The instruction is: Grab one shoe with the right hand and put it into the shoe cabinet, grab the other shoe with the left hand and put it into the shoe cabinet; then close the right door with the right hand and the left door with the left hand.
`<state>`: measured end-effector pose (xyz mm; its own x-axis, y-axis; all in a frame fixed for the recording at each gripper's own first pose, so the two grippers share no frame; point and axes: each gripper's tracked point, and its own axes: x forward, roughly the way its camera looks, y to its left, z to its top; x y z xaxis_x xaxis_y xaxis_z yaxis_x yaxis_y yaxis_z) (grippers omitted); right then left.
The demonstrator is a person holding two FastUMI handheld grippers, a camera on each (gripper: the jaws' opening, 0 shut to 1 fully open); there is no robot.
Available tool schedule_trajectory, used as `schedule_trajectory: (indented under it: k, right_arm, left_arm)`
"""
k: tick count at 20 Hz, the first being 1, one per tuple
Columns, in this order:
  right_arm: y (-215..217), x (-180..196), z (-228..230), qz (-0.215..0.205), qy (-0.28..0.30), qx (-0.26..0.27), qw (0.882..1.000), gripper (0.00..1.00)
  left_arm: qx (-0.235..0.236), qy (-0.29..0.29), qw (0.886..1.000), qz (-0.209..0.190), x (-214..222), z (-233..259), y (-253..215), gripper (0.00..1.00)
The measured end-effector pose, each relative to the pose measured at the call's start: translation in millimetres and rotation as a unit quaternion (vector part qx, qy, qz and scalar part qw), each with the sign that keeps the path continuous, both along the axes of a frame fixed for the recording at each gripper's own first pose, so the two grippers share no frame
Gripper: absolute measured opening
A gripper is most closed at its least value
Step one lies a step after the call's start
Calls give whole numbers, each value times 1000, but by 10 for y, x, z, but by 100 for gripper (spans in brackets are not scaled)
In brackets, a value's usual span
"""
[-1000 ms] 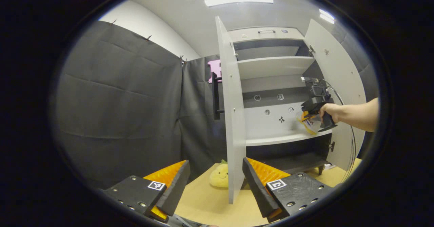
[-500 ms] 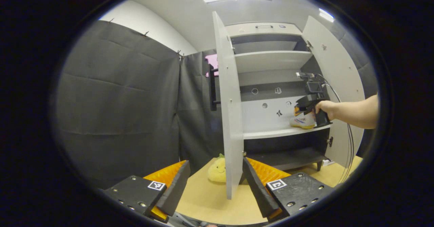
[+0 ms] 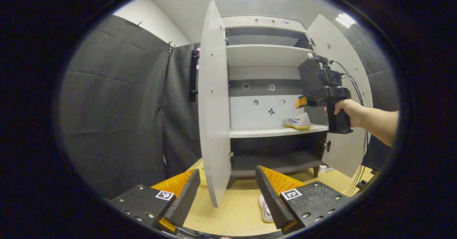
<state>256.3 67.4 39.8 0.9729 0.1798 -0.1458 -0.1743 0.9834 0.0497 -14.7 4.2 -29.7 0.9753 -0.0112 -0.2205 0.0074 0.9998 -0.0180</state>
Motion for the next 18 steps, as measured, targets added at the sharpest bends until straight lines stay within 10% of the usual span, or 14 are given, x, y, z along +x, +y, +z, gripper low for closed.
schedule_trajectory:
  k: [18]
  right_arm:
    - [-677,-1661,-437,-49,-2,-35,998,99]
  left_arm:
    - [-18,157,976,-152,514,-1547,-892,92]
